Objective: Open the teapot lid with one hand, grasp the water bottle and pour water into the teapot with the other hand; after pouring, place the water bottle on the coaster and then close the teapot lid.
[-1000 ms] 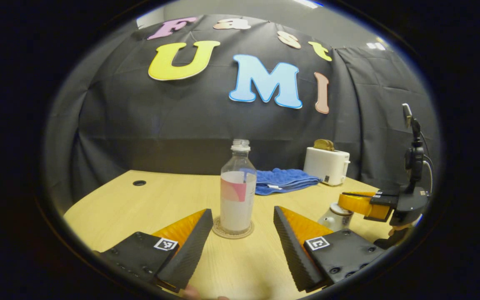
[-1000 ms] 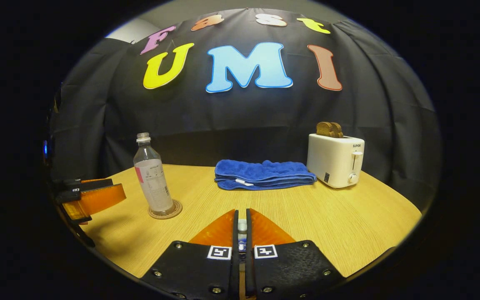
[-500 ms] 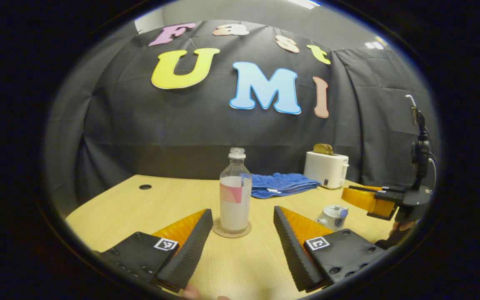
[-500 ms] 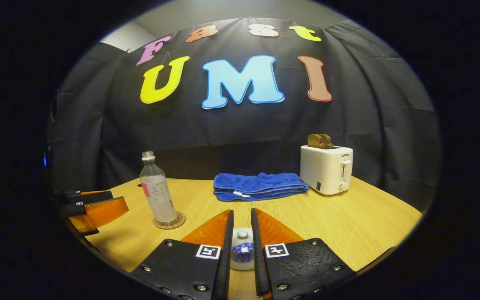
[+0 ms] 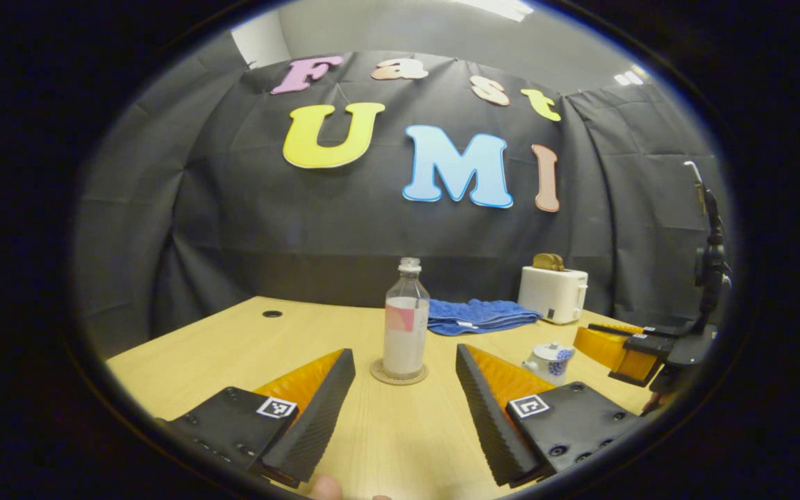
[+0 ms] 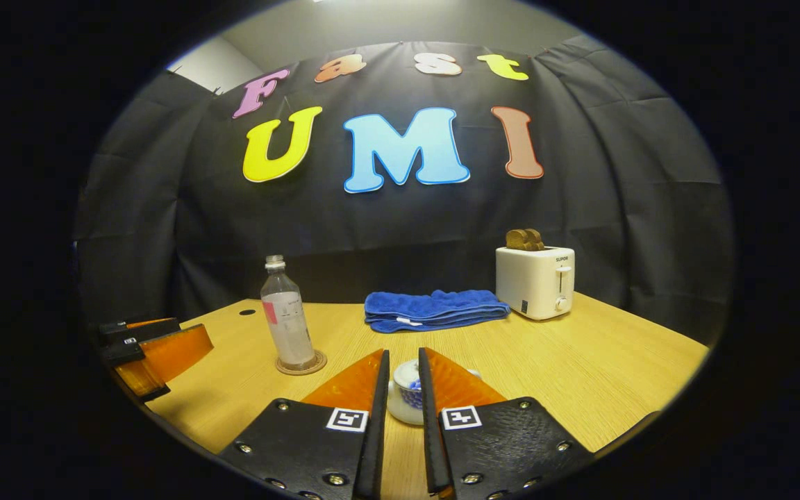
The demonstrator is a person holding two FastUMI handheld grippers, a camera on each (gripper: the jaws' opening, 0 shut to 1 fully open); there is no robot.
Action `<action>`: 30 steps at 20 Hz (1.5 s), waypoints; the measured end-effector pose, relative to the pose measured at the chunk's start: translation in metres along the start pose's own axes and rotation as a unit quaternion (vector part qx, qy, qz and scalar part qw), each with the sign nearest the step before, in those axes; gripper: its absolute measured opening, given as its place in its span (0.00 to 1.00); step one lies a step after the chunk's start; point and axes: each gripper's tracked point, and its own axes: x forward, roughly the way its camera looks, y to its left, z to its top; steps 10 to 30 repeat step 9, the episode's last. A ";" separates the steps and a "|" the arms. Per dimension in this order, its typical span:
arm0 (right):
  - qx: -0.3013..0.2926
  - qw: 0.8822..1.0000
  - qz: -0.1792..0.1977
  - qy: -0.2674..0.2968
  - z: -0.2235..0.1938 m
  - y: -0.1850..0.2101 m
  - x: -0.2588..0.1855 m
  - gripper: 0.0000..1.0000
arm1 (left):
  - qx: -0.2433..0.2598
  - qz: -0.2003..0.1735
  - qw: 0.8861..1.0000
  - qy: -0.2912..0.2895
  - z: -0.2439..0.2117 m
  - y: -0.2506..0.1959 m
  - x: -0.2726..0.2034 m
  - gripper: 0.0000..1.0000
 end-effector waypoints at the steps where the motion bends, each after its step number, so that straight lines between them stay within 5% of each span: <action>1: -0.003 1.000 -0.002 0.000 -0.002 0.001 -0.001 0.24 | 0.000 0.005 1.000 -0.002 -0.002 0.003 -0.002 0.98; 30: -0.002 1.000 -0.007 0.001 -0.012 0.004 -0.002 0.24 | 0.002 0.008 1.000 0.004 -0.018 0.004 -0.006 0.98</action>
